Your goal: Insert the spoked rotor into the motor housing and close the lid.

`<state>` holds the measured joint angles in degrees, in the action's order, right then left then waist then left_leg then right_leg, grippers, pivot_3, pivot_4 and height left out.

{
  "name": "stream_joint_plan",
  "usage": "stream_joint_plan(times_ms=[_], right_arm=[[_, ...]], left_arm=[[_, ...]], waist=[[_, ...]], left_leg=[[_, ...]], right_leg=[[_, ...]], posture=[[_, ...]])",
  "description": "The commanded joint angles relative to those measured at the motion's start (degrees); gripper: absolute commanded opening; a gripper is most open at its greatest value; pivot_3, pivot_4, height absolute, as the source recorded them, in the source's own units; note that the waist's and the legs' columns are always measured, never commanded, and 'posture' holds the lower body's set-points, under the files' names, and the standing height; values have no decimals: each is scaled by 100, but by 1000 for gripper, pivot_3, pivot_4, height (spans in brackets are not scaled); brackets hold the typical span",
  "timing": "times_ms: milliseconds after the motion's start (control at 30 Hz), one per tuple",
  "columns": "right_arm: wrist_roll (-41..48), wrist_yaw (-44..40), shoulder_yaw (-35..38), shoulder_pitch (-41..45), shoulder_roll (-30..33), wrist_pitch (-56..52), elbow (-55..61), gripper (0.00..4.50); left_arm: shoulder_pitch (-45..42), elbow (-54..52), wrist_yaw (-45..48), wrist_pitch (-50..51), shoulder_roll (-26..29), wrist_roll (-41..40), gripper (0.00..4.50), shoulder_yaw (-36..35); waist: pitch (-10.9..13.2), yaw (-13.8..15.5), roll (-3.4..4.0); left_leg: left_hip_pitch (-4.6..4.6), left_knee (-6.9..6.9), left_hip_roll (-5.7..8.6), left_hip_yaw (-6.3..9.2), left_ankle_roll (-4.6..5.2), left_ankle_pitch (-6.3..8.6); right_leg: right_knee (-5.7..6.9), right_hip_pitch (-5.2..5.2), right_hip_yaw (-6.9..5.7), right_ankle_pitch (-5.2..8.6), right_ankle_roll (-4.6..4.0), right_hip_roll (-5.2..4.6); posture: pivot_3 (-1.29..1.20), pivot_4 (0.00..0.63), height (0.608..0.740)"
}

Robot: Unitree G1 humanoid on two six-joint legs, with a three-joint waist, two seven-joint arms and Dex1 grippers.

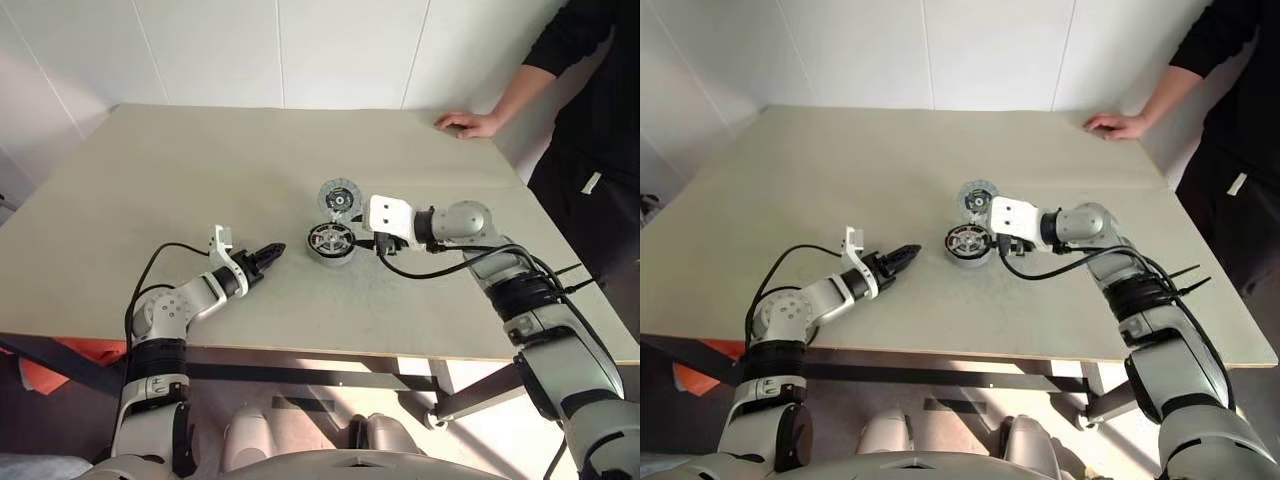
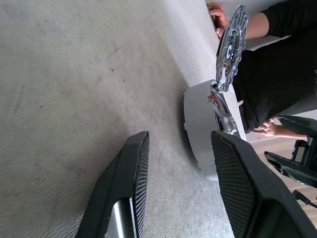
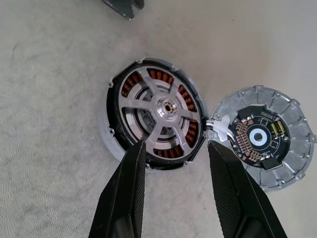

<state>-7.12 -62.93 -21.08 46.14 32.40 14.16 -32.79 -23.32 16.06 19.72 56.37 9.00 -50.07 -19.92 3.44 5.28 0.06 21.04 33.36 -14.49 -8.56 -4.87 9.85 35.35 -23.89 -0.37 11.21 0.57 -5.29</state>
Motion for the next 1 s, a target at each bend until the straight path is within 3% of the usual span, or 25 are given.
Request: stream_joint_plan(times_ms=[33,167,267,400,1000], right_arm=[[-195,-347,-108,538,24,648,-547,2212],[-309,-661,-225,928,-184,1185,-1153,2212],[-531,-482,-286,1054,-335,1595,-1503,2798],[-937,-181,-449,1114,-457,1993,-1885,4102],[-1414,58,-526,1221,-534,2482,-2753,4102]], left_arm=[[-41,-121,20,-82,10,-16,2090,-86],[3,-233,-58,-60,18,-60,2090,-153],[20,-296,-102,-59,-3,-80,2090,-190],[118,-404,-172,-41,-19,-120,2090,-243],[209,-515,-257,2,-69,-129,2090,-262]], waist=[[0,0,0],[0,-11,0],[0,-10,0],[0,-9,-1],[0,-90,-1]], left_leg=[[1,0,-1,0,0,0],[1,2,-3,0,3,2],[4,4,-5,0,6,3],[9,14,-6,0,11,6],[14,54,-11,0,24,15]], right_leg=[[1,0,-1,0,-1,0],[5,-2,-3,1,-2,1],[6,-3,-5,1,-3,1],[7,-4,-5,1,-3,0],[28,-3,-4,1,-3,0]], posture=[[0,0,740],[0,0,740],[0,0,740],[0,0,740],[0,0,740]])
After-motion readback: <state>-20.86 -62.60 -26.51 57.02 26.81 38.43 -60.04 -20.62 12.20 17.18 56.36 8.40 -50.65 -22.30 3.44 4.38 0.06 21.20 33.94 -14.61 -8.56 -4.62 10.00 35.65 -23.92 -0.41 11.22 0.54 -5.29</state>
